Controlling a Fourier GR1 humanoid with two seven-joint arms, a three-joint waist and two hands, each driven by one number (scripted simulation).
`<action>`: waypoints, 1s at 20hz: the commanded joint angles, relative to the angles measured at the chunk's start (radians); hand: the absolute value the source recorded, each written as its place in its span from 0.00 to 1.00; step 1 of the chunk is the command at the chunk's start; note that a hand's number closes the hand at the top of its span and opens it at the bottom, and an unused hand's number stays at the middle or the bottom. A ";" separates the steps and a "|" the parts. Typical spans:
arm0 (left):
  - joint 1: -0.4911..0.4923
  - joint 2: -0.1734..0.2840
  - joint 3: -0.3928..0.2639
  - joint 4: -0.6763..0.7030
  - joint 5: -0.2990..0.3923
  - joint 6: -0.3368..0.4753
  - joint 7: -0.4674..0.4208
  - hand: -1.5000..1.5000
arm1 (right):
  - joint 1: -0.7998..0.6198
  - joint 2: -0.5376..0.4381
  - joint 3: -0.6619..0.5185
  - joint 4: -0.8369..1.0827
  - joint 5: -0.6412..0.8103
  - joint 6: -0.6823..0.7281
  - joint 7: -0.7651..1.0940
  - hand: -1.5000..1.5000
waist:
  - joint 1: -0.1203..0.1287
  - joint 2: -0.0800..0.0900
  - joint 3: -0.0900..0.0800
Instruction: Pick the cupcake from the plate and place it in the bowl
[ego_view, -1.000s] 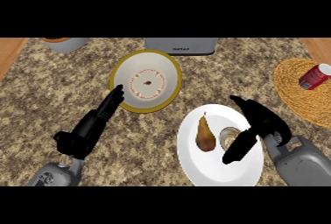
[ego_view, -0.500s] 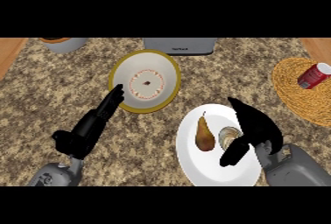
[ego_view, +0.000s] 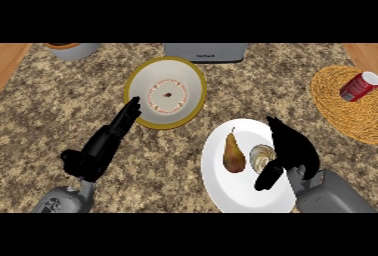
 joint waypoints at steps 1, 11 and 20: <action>-0.009 -0.023 0.003 0.014 -0.008 -0.009 0.004 0.50 | 0.010 0.048 -0.022 0.103 0.027 0.009 0.084 0.00 | 0.004 0.003 0.001; 0.014 -0.040 0.051 -0.031 -0.041 -0.054 0.038 0.50 | 0.058 0.134 -0.081 0.095 0.121 0.040 0.039 0.00 | 0.003 0.001 0.001; 0.037 -0.094 0.072 0.024 -0.126 -0.076 -0.026 0.50 | 0.056 0.180 -0.140 0.231 0.296 -0.024 -0.207 1.00 | 0.004 0.002 0.001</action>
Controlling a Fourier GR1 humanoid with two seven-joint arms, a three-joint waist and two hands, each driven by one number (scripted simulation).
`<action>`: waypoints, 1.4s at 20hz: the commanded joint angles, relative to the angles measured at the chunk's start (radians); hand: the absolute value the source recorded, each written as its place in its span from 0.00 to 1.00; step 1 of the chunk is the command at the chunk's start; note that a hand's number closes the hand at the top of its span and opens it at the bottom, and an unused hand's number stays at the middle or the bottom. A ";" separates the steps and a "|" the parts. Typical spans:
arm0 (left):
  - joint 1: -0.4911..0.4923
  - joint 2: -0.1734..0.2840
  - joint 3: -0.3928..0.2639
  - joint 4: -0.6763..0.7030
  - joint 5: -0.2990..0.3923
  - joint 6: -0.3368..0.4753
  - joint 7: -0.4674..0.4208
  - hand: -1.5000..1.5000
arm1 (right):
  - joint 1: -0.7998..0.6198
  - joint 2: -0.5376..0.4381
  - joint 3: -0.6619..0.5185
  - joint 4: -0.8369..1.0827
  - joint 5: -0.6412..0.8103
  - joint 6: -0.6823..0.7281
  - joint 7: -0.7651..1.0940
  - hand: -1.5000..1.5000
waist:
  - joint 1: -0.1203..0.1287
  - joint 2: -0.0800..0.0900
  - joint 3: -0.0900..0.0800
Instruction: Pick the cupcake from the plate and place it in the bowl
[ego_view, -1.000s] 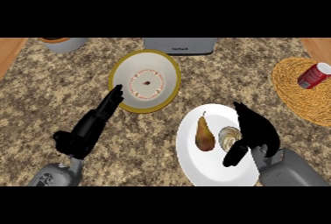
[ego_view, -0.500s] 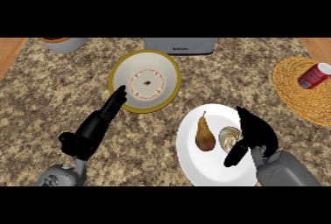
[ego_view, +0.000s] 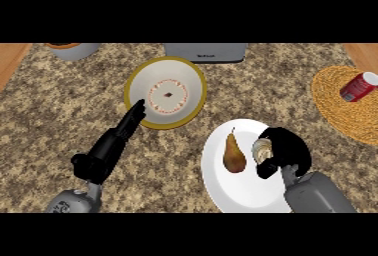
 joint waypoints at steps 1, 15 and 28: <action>-0.051 -0.039 0.015 0.026 -0.023 -0.002 0.035 0.50 | 0.002 0.026 -0.024 0.134 0.091 -0.081 -0.126 1.00 | 0.000 0.002 0.001; -0.088 -0.063 -0.036 0.014 -0.024 -0.116 0.028 0.50 | -0.442 0.313 0.230 0.243 0.162 -0.026 0.133 1.00 | 0.195 0.036 -0.002; -0.137 -0.089 -0.023 0.034 -0.020 -0.099 0.072 0.50 | -0.864 0.316 0.232 0.382 0.335 -0.308 0.315 1.00 | 0.168 0.017 -0.001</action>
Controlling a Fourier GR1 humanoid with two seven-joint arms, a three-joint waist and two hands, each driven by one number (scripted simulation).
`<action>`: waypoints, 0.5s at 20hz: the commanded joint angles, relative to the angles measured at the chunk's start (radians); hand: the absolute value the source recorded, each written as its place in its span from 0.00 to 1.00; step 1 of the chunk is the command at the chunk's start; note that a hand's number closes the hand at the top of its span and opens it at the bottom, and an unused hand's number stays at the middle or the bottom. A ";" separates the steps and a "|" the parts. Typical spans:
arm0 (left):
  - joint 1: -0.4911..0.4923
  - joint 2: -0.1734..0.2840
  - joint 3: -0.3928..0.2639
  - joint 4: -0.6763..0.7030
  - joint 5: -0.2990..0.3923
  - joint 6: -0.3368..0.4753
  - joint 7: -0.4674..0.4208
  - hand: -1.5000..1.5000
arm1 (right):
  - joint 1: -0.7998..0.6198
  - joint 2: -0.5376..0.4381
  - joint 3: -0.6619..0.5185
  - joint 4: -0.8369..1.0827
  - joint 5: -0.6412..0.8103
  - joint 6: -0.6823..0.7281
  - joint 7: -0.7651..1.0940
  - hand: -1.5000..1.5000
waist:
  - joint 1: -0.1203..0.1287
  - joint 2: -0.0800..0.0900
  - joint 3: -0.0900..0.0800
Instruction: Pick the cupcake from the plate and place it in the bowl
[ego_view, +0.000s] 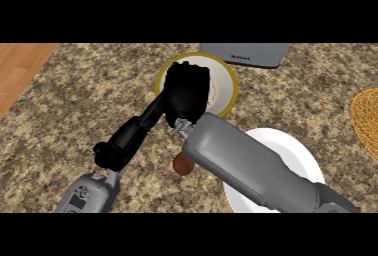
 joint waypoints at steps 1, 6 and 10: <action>-0.012 -0.003 -0.003 0.033 -0.005 -0.005 0.002 0.50 | -0.125 0.014 -0.022 0.008 0.049 -0.180 0.173 1.00 | -0.008 0.003 0.000; -0.018 0.010 0.021 0.012 0.008 -0.006 0.013 0.50 | -0.179 0.014 -0.072 0.062 0.056 -0.265 0.211 1.00 | -0.017 0.004 0.001; -0.020 0.002 0.025 0.039 -0.005 0.007 0.002 0.50 | -0.199 0.014 -0.055 0.155 0.066 -0.273 0.252 1.00 | -0.043 0.004 0.000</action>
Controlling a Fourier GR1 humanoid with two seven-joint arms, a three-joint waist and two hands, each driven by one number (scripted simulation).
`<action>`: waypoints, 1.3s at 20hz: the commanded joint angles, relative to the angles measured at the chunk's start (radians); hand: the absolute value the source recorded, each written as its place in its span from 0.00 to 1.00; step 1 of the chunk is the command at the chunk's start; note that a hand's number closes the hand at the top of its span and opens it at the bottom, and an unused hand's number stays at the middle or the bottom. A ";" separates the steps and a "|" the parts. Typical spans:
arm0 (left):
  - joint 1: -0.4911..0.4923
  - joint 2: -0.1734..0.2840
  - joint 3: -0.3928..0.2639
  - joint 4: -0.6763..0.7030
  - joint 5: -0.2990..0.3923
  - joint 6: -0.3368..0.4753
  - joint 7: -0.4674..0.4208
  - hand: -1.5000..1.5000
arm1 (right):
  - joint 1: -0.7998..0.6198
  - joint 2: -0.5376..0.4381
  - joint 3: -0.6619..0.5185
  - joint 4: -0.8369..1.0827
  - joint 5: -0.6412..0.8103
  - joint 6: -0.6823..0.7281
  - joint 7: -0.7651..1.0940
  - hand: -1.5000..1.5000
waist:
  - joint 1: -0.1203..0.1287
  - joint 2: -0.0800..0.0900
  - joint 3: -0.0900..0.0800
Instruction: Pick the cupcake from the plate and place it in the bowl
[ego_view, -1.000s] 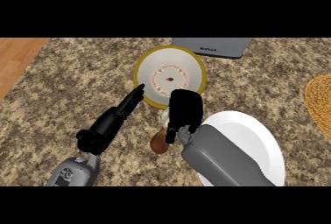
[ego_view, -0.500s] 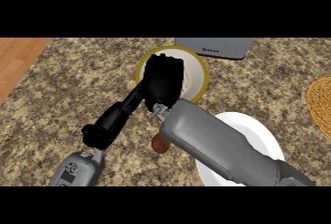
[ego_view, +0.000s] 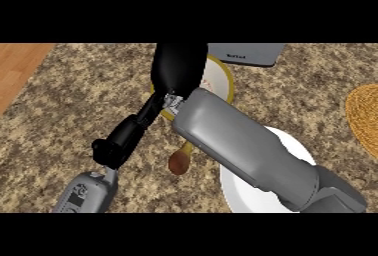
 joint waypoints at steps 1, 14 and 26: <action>0.026 0.000 -0.013 0.010 -0.016 0.003 -0.006 0.50 | -0.068 0.014 -0.015 0.098 0.004 -0.100 0.203 1.00 | -0.022 -0.002 0.000; 0.047 0.004 0.013 -0.004 -0.009 0.009 -0.002 0.50 | -0.007 0.014 -0.052 0.381 -0.014 -0.152 0.105 1.00 | -0.055 0.004 0.003; 0.028 -0.008 0.033 0.012 -0.019 0.024 0.004 0.50 | 0.012 0.014 -0.145 0.456 -0.263 -0.430 -0.184 0.00 | -0.062 0.002 0.004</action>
